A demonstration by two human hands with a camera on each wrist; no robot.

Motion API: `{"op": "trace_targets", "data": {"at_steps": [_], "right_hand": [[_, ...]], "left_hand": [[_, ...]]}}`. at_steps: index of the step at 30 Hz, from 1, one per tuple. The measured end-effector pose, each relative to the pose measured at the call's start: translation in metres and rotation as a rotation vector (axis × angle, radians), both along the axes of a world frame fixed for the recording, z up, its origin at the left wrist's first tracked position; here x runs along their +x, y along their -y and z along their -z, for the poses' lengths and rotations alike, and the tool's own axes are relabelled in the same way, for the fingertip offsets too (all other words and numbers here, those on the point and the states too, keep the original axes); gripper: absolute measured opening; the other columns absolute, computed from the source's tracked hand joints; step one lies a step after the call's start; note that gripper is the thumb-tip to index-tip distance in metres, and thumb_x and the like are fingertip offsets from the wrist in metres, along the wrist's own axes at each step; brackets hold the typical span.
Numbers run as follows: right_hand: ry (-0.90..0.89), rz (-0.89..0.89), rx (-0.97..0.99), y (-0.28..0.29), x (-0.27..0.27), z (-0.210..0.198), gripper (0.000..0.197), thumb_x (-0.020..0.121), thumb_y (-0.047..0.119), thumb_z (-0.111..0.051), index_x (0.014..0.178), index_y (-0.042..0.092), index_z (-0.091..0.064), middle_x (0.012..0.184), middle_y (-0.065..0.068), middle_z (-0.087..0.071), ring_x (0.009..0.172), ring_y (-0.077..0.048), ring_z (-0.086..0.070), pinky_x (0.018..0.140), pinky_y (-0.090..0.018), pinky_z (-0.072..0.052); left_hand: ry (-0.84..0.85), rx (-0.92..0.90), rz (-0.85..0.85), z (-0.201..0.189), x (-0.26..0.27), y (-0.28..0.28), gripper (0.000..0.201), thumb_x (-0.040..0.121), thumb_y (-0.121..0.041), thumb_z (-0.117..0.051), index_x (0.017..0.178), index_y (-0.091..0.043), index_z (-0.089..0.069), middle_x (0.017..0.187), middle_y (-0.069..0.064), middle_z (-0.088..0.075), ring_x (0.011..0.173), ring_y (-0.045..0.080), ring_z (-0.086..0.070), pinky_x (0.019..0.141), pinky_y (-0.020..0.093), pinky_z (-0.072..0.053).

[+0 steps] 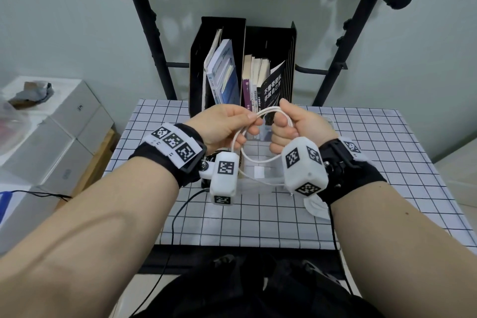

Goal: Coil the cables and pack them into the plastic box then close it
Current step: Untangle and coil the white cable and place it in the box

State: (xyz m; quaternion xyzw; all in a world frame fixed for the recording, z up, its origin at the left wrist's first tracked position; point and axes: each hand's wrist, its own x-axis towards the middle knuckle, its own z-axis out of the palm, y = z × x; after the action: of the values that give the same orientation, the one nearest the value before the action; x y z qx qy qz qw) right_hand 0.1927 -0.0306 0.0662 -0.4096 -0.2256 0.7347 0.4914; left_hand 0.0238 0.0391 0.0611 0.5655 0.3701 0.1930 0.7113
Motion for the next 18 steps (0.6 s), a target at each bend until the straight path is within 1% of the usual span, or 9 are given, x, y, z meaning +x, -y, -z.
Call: {"op": "trace_targets", "data": {"at_steps": [3, 5, 6, 8, 10, 11, 13, 16, 18], "right_hand": [[0.187, 0.057, -0.003, 0.002, -0.001, 0.003, 0.049, 0.101, 0.042, -0.038, 0.069, 0.011, -0.061, 0.039, 0.004, -0.030, 0.032, -0.012, -0.027, 0.056, -0.031, -0.039], [0.313, 0.072, -0.003, 0.004, -0.001, 0.004, 0.042, 0.100, 0.038, -0.043, 0.084, 0.008, -0.067, 0.042, 0.002, -0.035, 0.033, -0.012, -0.031, 0.059, -0.033, -0.041], [0.363, 0.071, -0.002, 0.005, -0.001, 0.004, 0.040, 0.100, 0.037, -0.045, 0.086, 0.008, -0.068, 0.043, 0.001, -0.036, 0.034, -0.012, -0.031, 0.059, -0.034, -0.040], [0.391, 0.040, 0.000, 0.005, -0.001, 0.002, 0.042, 0.101, 0.037, -0.042, 0.080, 0.009, -0.066, 0.044, 0.002, -0.033, 0.034, -0.012, -0.027, 0.054, -0.031, -0.027], [0.305, -0.002, -0.019, 0.004, -0.002, 0.000, 0.041, 0.101, 0.037, -0.039, 0.074, 0.012, -0.058, 0.044, 0.004, -0.028, 0.033, -0.010, -0.023, 0.049, -0.028, -0.015], [0.234, -0.009, -0.026, 0.004, -0.003, -0.002, 0.040, 0.101, 0.036, -0.039, 0.073, 0.013, -0.054, 0.044, 0.005, -0.026, 0.032, -0.009, -0.022, 0.045, -0.026, -0.013], [0.095, 0.004, -0.018, 0.004, -0.004, -0.006, 0.037, 0.101, 0.033, -0.037, 0.071, 0.014, -0.049, 0.041, 0.006, -0.026, 0.030, -0.008, -0.023, 0.038, -0.021, -0.015], [-0.020, 0.028, 0.016, 0.007, -0.005, -0.012, 0.037, 0.101, 0.031, -0.034, 0.070, 0.016, -0.045, 0.040, 0.007, -0.025, 0.028, -0.007, -0.023, 0.033, -0.018, -0.019], [-0.083, 0.055, 0.030, 0.007, -0.004, -0.016, 0.036, 0.101, 0.031, -0.034, 0.070, 0.016, -0.044, 0.039, 0.007, -0.025, 0.028, -0.008, -0.023, 0.032, -0.018, -0.023]], "left_hand": [[-0.022, 0.063, -0.073, 0.002, 0.001, 0.001, 0.017, 0.095, -0.018, -0.054, 0.085, -0.010, -0.065, 0.066, 0.001, -0.064, 0.039, 0.005, -0.046, 0.039, 0.015, -0.040], [-0.034, 0.085, -0.106, 0.004, 0.002, 0.001, 0.017, 0.095, -0.018, -0.054, 0.084, -0.010, -0.065, 0.063, -0.001, -0.064, 0.039, 0.005, -0.044, 0.038, 0.015, -0.038], [-0.037, 0.089, -0.126, 0.005, 0.002, 0.002, 0.018, 0.095, -0.019, -0.055, 0.083, -0.011, -0.065, 0.062, -0.001, -0.063, 0.038, 0.004, -0.043, 0.037, 0.015, -0.037], [-0.019, 0.069, -0.180, 0.007, 0.005, 0.003, 0.019, 0.095, -0.019, -0.054, 0.081, -0.011, -0.065, 0.060, -0.002, -0.061, 0.037, 0.003, -0.039, 0.036, 0.015, -0.033], [0.034, 0.016, -0.229, 0.007, 0.008, 0.005, 0.021, 0.095, -0.020, -0.054, 0.079, -0.010, -0.064, 0.056, -0.002, -0.058, 0.034, 0.004, -0.032, 0.034, 0.015, -0.026], [0.060, -0.013, -0.242, 0.007, 0.010, 0.006, 0.023, 0.096, -0.021, -0.053, 0.078, -0.010, -0.063, 0.054, -0.003, -0.057, 0.034, 0.004, -0.030, 0.034, 0.015, -0.024], [0.092, -0.056, -0.247, 0.008, 0.011, 0.008, 0.025, 0.096, -0.024, -0.052, 0.078, -0.010, -0.062, 0.052, -0.002, -0.055, 0.033, 0.005, -0.027, 0.035, 0.015, -0.021], [0.115, -0.109, -0.246, 0.007, 0.011, 0.012, 0.029, 0.096, -0.031, -0.052, 0.080, -0.008, -0.062, 0.051, -0.002, -0.054, 0.032, 0.006, -0.027, 0.036, 0.015, -0.026], [0.123, -0.139, -0.233, 0.005, 0.010, 0.013, 0.030, 0.097, -0.031, -0.050, 0.083, -0.009, -0.064, 0.052, -0.002, -0.056, 0.034, 0.006, -0.030, 0.040, 0.017, -0.030]]}}
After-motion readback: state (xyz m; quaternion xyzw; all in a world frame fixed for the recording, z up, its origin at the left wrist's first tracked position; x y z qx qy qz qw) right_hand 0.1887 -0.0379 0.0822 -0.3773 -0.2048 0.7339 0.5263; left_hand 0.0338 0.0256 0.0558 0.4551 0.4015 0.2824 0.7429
